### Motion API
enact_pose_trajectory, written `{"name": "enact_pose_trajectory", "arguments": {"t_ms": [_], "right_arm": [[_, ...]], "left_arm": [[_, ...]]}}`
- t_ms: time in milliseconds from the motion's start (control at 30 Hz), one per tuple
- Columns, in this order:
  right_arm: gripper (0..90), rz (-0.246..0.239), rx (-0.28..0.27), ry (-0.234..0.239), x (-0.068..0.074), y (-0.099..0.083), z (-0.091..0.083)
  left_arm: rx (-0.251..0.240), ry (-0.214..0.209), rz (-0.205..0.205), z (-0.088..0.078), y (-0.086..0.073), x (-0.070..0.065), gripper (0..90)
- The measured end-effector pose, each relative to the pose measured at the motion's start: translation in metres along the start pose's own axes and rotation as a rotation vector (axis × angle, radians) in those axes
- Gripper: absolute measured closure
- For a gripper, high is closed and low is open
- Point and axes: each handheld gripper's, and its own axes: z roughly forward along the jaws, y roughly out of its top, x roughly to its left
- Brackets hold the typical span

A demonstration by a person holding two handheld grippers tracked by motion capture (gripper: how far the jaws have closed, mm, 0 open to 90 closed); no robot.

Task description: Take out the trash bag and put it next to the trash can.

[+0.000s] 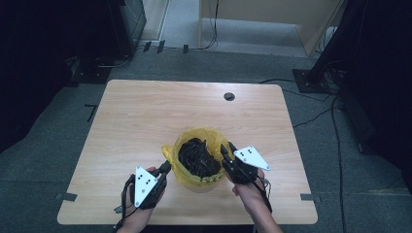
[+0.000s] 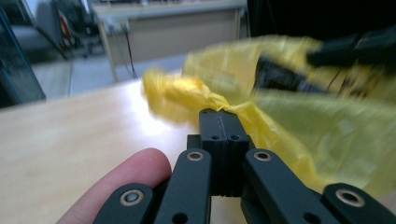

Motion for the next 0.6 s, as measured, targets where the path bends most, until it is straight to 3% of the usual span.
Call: {"name": "enact_pose_trajectory", "arguments": {"t_ms": [233,400,467,600], "right_arm": [[73.3,-0.017,0.007,-0.025,0.003,0.001,0.001],[73.5,-0.023,0.006,-0.034,0.004,0.0,0.001],[73.9,-0.038,0.004,-0.039,0.004,0.0,0.002],[67.7,-0.025,-0.002,0.005,0.001,-0.001,0.001]], "left_arm": [[-0.049,-0.063,-0.009,0.012,0.028,-0.009,90.0],[-0.113,-0.175,-0.085,0.024,0.048,-0.011,90.0],[-0.144,-0.224,-0.099,0.028,0.05,-0.012,90.0],[-0.158,-0.232,-0.131,0.033,0.043,-0.007,89.7]]}}
